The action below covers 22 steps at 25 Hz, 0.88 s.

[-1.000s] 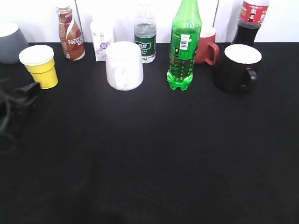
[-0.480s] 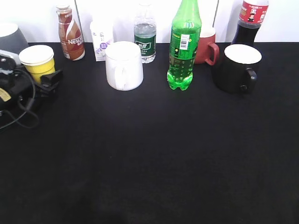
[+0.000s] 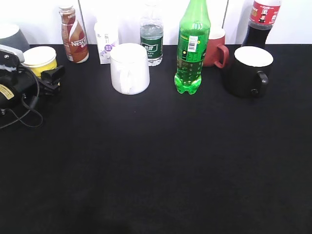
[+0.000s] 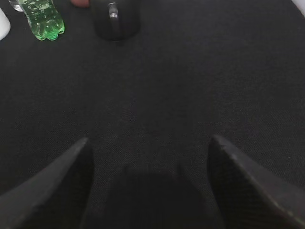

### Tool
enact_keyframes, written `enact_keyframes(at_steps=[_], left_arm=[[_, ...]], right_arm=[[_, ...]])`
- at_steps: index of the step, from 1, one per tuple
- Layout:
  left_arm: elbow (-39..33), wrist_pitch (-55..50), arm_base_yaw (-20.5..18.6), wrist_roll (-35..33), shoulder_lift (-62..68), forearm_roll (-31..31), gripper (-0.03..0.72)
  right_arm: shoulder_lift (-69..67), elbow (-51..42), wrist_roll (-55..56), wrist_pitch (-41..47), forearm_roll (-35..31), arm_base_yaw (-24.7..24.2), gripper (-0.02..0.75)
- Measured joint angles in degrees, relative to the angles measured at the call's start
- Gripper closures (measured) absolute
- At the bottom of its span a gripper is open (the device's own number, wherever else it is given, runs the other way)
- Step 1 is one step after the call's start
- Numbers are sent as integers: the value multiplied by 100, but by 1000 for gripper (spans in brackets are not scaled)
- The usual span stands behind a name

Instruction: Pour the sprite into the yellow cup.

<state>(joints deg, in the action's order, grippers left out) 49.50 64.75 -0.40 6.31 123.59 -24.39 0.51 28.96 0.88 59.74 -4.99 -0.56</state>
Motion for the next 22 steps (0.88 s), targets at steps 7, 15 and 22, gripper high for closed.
enact_keyframes(at_steps=[7,15,22], left_arm=[[-1341,413,155,0,-920,-814,201],[-2344,455,1351,36,-2008,-971,201],[-2344,455,1537,50,-2008,-991,201]], right_arm=[[-1168,130,-25,-1978,153,0,172],[-5458,-1085,209,-8999,499,28,172],[-8125,-91,-1447,-10362,-1947,3134,172]])
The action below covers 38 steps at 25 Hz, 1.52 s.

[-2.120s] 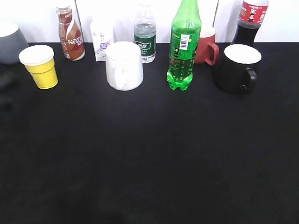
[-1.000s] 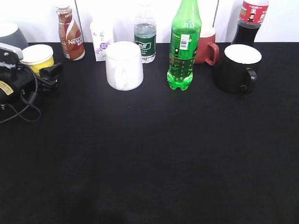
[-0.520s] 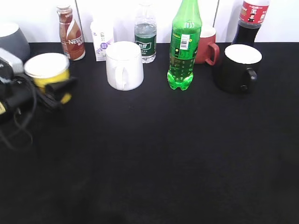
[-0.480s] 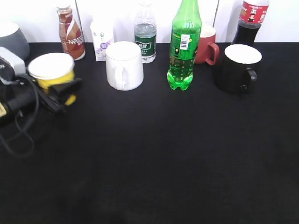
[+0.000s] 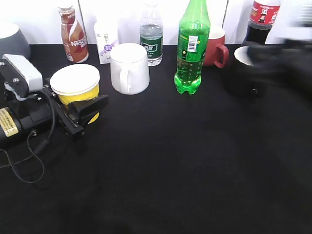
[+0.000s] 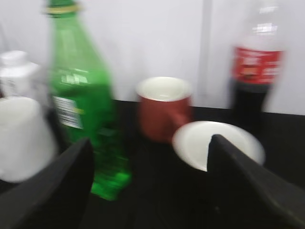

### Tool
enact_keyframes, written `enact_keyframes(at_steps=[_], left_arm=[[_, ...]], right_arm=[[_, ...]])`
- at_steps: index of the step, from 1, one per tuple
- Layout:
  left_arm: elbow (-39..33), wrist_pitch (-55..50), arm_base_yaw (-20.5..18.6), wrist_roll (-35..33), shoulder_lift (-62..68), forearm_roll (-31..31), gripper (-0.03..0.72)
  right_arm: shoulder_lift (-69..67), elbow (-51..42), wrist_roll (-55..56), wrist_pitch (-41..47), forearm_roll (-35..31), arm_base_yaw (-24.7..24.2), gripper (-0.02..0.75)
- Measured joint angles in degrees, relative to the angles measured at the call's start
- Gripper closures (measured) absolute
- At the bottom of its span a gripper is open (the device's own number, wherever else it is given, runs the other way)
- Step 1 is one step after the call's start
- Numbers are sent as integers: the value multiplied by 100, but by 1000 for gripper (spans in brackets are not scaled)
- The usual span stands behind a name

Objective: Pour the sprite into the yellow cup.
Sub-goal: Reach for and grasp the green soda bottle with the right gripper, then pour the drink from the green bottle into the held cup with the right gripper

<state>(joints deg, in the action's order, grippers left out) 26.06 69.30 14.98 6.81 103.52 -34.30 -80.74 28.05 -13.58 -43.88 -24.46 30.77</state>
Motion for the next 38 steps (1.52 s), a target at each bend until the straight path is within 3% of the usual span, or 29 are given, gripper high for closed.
enact_keyframes(at_steps=[2,7,14,20,24,30,35,38], left_arm=[[0,0,0,18,0,0,201],[0,0,0,38,0,5,201],[0,0,0,37,0,5,201],[0,0,0,41,0,5,201],[0,0,0,41,0,5,201],[0,0,0,41,0,5,201],[0,0,1,193,0,-303,201],[0,-5,1,253,-96,-536,201]], right_arm=[[-812,481,-52,-342,-291,555,165],[-2355,1565,412,-728,-529,657,66],[-3445,2535,422,-742,-643,422,69],[-4175,3153,521,-981,-487,409,159],[-4241,3176,447,-1142,-352,409,283],[-3310,2477,428,-1105,60,409,300],[-1830,1214,416,-533,1309,409,300],[-1512,1048,405,-171,2206,409,301]])
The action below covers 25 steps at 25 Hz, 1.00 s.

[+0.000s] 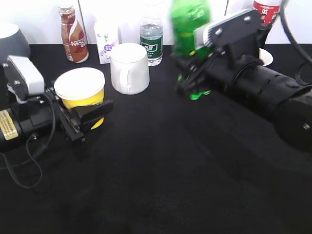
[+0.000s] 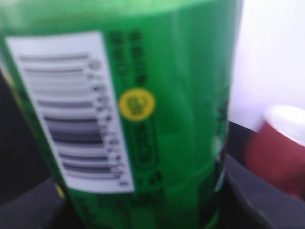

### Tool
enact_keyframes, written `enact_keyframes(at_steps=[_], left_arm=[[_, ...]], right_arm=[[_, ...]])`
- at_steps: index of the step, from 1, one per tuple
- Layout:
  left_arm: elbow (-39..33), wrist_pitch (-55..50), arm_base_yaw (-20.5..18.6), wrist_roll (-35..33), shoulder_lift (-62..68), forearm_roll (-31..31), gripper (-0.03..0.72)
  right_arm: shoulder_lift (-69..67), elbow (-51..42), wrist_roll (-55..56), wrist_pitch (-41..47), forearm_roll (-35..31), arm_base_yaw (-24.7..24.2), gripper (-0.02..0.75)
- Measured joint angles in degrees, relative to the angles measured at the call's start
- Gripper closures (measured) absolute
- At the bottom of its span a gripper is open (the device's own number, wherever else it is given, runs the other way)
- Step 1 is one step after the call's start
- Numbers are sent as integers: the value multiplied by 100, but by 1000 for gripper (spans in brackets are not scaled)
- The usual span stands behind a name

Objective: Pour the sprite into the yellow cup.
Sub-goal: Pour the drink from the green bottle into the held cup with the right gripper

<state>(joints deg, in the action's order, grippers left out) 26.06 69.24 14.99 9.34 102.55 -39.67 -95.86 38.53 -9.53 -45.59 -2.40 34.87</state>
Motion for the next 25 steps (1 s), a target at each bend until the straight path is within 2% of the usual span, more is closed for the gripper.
enact_keyframes(at_steps=[3,9,12,15,22,25], left_arm=[[0,12,0,72,-279,-210,201],[0,16,5,300,-361,-746,201],[0,16,251,307,-361,-779,201],[0,16,277,307,-363,-791,201],[0,16,277,445,-368,-1275,201],[0,16,277,451,-368,-1276,201]], right_arm=[[5,55,-442,338,623,0,301],[5,647,-2032,646,741,0,301],[5,652,-2685,768,938,0,301],[5,652,-3673,786,826,0,301],[5,652,-5631,678,526,0,301],[5,652,-6422,407,42,0,301]])
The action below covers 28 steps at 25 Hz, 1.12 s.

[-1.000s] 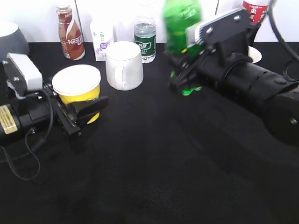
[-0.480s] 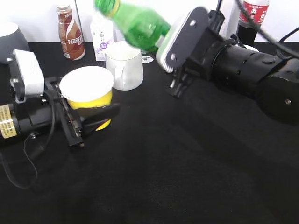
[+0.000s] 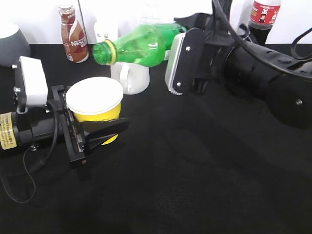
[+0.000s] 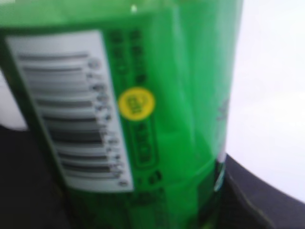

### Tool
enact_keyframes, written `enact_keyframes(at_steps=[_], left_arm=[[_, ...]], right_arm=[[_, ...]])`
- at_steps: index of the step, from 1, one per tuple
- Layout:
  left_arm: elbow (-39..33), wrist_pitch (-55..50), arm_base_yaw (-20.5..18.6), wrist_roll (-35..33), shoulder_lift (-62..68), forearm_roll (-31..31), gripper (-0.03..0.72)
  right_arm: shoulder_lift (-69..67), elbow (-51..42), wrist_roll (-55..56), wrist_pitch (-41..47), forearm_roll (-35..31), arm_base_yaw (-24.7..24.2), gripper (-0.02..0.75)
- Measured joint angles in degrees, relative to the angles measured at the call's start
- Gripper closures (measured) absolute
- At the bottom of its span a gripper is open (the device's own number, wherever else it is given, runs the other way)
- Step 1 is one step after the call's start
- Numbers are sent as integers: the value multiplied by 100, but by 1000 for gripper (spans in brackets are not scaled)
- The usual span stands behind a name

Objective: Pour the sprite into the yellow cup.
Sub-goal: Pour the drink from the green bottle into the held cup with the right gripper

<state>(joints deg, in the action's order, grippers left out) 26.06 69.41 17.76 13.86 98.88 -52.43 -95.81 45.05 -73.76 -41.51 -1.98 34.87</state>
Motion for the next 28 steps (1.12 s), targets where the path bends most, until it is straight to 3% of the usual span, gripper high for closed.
enact_keyframes(at_steps=[11,28], left_arm=[[0,0,0,0,0,-108,201],[0,-26,0,0,0,-19,201]], right_arm=[[-272,0,-949,-921,-134,0,310],[-272,0,-1037,-971,-134,0,311]])
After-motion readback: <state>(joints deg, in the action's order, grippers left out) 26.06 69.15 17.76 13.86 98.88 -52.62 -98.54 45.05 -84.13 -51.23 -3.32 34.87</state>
